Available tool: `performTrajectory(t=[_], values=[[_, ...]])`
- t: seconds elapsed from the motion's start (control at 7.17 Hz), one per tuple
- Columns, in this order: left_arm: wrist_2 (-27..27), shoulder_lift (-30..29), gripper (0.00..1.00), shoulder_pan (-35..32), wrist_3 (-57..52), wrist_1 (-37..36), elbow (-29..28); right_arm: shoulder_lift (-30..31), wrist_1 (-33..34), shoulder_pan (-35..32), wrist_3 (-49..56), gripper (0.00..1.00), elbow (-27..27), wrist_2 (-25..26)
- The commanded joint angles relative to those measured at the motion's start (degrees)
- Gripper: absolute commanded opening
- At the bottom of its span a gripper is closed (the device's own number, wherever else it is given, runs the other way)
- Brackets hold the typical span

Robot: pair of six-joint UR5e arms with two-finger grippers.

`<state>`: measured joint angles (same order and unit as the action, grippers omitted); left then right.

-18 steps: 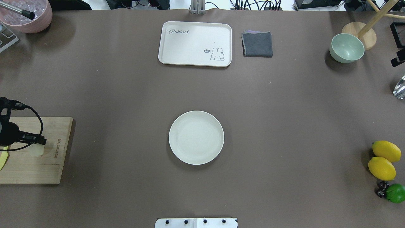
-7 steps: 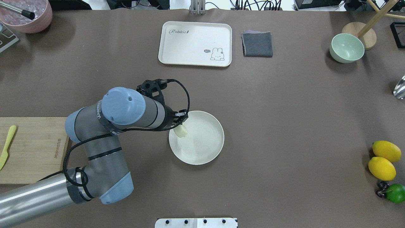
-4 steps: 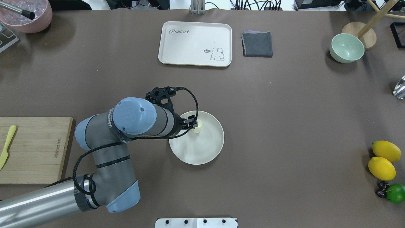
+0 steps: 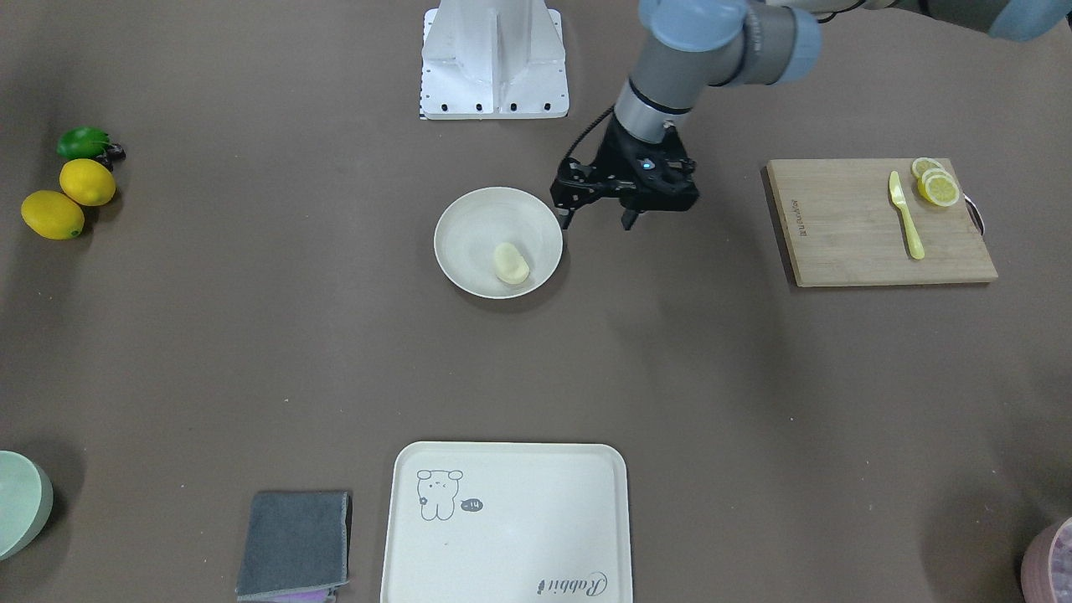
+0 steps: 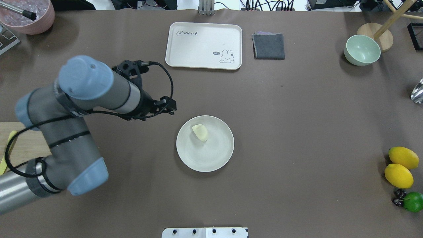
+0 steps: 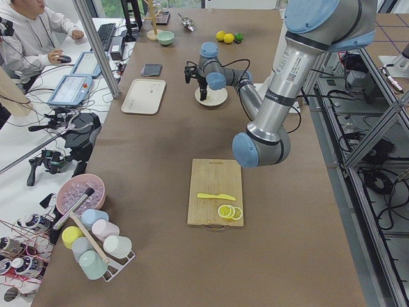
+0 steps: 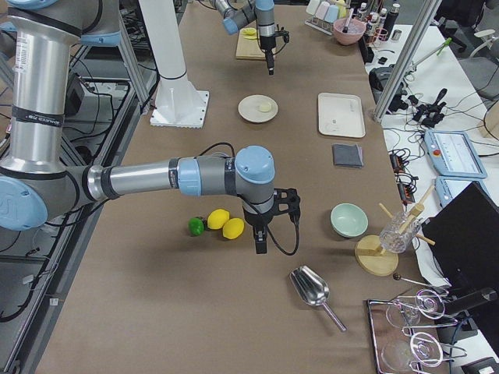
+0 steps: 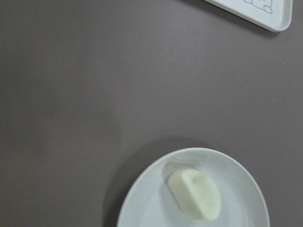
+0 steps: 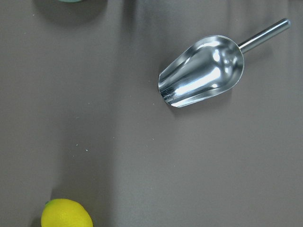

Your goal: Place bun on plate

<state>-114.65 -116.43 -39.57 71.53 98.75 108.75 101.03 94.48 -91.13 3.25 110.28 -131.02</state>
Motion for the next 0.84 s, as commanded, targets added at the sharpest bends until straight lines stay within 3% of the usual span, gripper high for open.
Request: performTrajectory(t=[0.0, 0.28, 0.7], values=[[-12.56, 9.77, 0.97, -16.78, -24.47, -6.53, 3.04, 1.62, -0.09, -0.1, 0.09, 1.0, -0.5, -0.03], [-14.63, 21.63, 0.97, -31.46, -52.93, -10.14, 1.66, 3.38, -0.09, -0.72, 0.09, 1.0, -0.77, -0.03], [-14.63, 22.74, 0.97, -54.4, -92.52, -21.92, -10.61, 3.56, -0.09, -0.98, 0.09, 1.0, -1.73, -0.12]])
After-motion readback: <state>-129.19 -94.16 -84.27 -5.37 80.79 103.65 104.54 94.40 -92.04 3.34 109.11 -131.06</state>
